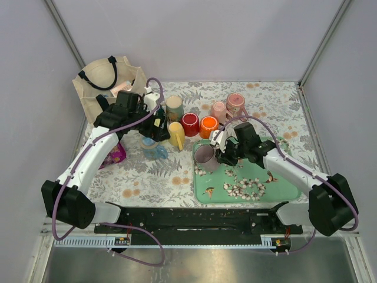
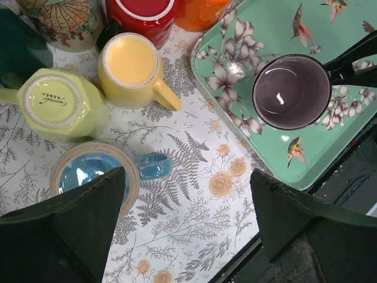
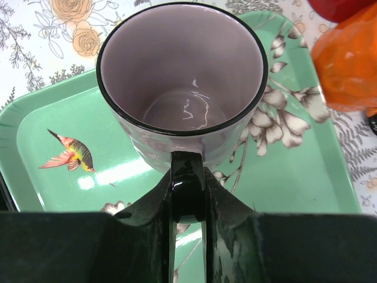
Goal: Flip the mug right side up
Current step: Place the cup on the tray, then turn over the cup at the center of the board.
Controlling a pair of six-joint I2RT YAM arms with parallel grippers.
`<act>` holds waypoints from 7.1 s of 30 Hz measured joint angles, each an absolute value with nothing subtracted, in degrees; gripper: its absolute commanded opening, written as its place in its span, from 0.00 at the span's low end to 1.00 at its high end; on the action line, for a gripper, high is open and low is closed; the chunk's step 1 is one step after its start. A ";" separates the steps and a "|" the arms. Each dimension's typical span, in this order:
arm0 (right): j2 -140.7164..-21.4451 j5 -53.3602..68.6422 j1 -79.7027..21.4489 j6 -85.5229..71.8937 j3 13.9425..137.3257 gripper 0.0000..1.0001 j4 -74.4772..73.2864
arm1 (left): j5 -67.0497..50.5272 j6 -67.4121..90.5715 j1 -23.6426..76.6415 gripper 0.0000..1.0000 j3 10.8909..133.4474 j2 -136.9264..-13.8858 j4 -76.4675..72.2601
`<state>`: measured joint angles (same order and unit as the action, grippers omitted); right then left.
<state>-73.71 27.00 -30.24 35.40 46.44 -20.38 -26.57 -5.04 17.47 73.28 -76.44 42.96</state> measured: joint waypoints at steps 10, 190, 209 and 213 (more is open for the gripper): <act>-76.82 29.67 -28.32 41.60 45.12 0.25 -19.75 | -26.87 -5.93 17.32 0.93 72.79 -73.82 44.10; -121.32 29.39 -18.11 60.01 103.02 0.64 -46.26 | -30.83 -23.75 5.34 0.87 76.25 -69.69 56.07; -123.61 29.54 -18.11 65.49 101.56 0.51 -53.91 | -31.16 -23.53 5.28 0.87 76.25 -70.74 56.01; -123.63 28.95 -18.35 63.22 101.56 0.42 -52.60 | -31.27 -23.51 5.28 0.87 76.25 -70.74 55.99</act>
<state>-123.63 28.95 -18.35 63.22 101.56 -52.60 -31.27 -23.51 5.28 76.25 -70.74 55.99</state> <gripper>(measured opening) 0.496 0.874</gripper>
